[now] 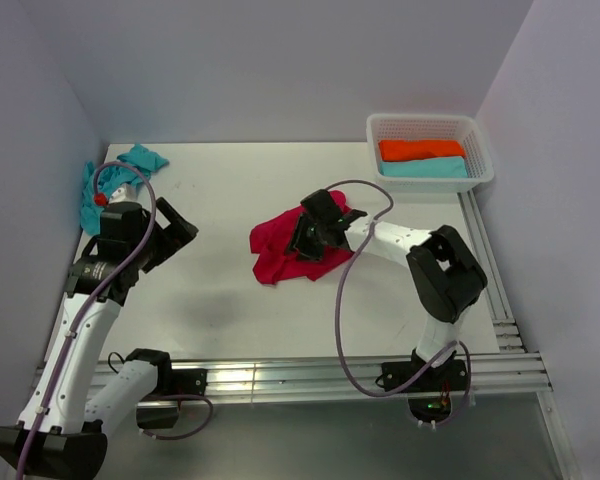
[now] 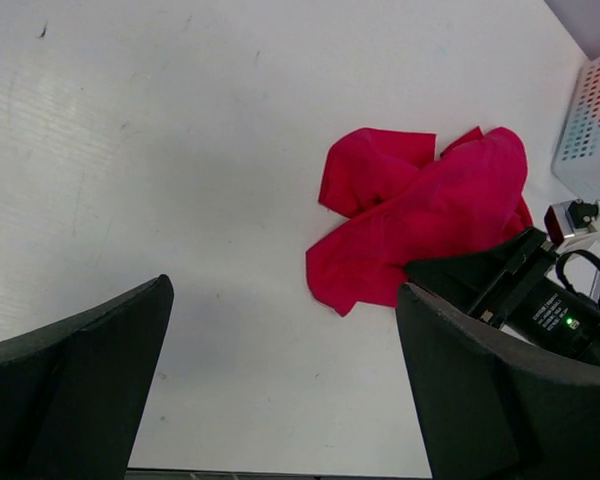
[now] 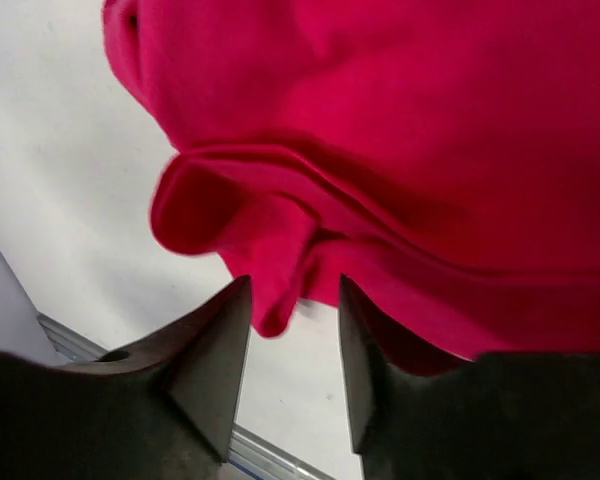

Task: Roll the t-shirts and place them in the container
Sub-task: Flatten the tshirt

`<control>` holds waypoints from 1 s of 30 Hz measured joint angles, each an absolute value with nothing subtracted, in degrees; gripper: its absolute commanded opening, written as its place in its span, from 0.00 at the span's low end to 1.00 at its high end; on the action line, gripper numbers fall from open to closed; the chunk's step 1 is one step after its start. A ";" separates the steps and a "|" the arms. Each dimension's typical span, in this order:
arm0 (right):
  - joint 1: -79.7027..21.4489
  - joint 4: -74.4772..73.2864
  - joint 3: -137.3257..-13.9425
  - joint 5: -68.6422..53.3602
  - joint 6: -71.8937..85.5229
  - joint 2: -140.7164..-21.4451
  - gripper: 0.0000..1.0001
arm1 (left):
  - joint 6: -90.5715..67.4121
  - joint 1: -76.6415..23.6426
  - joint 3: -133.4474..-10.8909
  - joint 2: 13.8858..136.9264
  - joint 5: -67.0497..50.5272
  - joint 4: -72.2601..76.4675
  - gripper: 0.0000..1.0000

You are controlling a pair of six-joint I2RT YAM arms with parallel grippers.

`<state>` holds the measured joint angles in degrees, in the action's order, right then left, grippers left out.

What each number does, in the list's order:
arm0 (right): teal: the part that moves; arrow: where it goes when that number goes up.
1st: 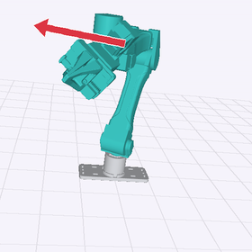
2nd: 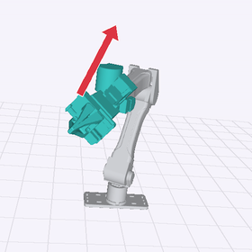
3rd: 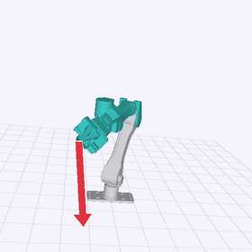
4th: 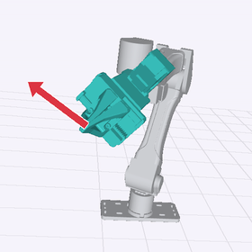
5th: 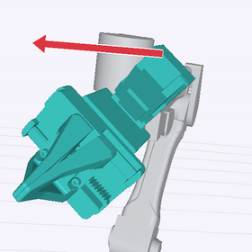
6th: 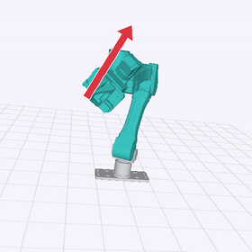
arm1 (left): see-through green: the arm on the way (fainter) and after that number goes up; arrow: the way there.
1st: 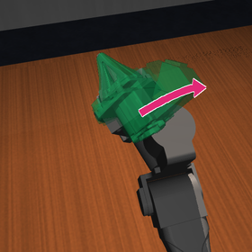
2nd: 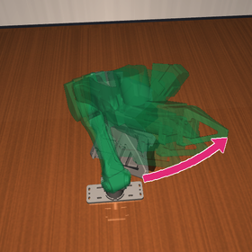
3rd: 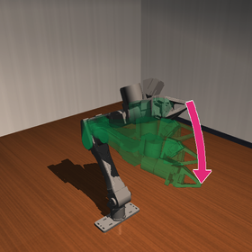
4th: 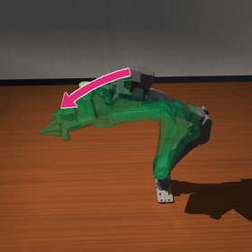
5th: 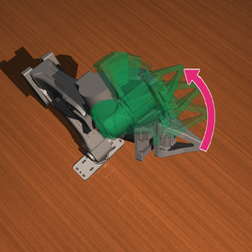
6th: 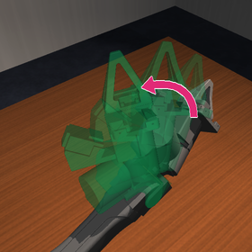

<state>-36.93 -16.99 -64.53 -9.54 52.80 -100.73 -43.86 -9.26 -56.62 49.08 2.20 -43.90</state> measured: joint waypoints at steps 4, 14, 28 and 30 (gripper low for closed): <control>-38.20 -15.33 -67.72 -9.02 54.24 -104.53 0.45 | -43.51 -9.26 -57.04 49.60 3.05 -44.91 0.99; -39.72 -16.75 -72.01 -5.52 55.27 -108.97 0.47 | -42.54 -9.26 -57.06 49.78 4.10 -45.41 0.99; -39.77 -14.92 -66.43 -4.19 56.49 -106.21 0.46 | -42.44 -9.26 -57.25 51.57 3.92 -45.39 0.99; -39.77 -13.89 -66.48 -4.36 56.66 -106.30 0.44 | -42.41 -9.26 -57.47 51.66 3.92 -45.39 1.00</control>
<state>-39.77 -13.89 -66.48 -4.36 56.66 -106.30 -42.41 -9.26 -57.47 51.66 3.92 -45.39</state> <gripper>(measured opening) 0.454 0.995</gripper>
